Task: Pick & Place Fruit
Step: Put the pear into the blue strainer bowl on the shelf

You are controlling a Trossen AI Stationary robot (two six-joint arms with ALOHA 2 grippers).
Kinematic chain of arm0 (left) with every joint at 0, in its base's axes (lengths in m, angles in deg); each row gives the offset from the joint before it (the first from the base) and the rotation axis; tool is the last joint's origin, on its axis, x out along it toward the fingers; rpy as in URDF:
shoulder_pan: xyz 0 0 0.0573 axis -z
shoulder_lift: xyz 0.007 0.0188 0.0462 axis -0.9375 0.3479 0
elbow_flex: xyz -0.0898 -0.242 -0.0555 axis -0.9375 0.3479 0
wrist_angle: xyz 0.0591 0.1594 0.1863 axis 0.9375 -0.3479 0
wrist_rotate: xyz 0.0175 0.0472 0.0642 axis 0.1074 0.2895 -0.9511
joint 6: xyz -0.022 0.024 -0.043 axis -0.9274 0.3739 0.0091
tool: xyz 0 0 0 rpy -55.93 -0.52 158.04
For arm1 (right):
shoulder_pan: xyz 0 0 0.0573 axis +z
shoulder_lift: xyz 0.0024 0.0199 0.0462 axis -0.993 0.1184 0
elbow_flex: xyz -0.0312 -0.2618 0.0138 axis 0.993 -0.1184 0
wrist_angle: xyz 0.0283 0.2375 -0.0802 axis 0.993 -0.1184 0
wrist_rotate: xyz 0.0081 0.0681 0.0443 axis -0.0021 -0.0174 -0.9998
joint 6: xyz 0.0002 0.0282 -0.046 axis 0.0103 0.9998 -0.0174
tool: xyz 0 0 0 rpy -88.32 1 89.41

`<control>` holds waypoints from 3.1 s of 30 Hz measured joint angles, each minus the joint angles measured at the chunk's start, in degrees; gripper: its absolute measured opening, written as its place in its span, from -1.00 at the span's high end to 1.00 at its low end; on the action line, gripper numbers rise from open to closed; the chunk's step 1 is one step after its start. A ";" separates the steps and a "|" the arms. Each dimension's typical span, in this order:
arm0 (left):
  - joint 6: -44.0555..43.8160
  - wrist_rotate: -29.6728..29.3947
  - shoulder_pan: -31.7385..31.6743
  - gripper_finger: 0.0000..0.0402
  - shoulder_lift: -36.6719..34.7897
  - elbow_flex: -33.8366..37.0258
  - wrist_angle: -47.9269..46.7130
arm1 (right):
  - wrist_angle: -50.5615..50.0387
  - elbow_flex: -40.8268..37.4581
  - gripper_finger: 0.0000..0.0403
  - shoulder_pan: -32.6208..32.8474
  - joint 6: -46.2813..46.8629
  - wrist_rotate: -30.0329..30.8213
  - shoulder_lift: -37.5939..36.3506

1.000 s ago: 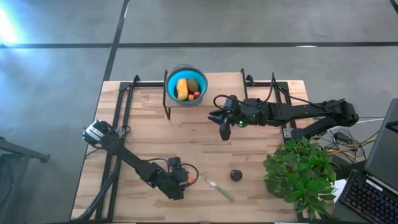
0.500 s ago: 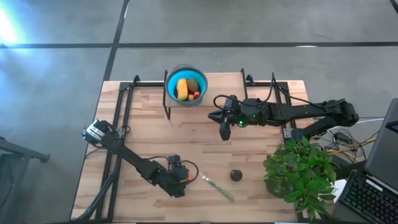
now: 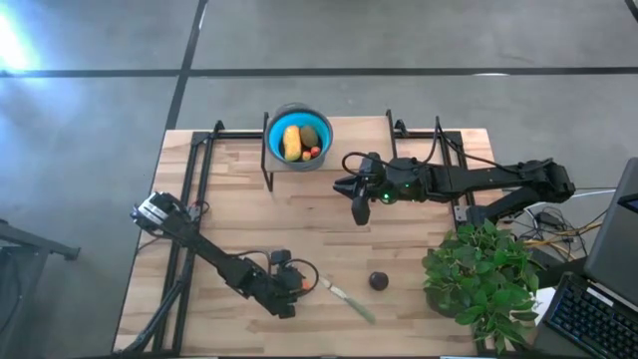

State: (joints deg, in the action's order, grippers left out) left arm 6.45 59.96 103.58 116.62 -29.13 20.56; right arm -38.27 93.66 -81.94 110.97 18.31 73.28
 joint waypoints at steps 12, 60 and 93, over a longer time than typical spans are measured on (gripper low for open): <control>0.02 0.84 0.00 0.40 -0.25 0.42 0.28 | 0.00 -0.02 0.55 0.00 0.24 -0.14 0.02; 27.45 -4.62 -28.90 0.43 -35.79 0.53 -1.40 | -7.84 -0.05 0.63 0.00 -4.52 -2.12 -4.15; 22.73 3.93 -53.95 0.44 -35.65 -6.87 -13.24 | -9.15 -0.85 0.84 -0.01 -9.73 -2.03 -4.08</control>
State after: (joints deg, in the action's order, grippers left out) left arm 29.17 63.89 49.63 80.97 -35.99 7.32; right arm -47.42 92.81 -81.95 101.25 16.28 69.20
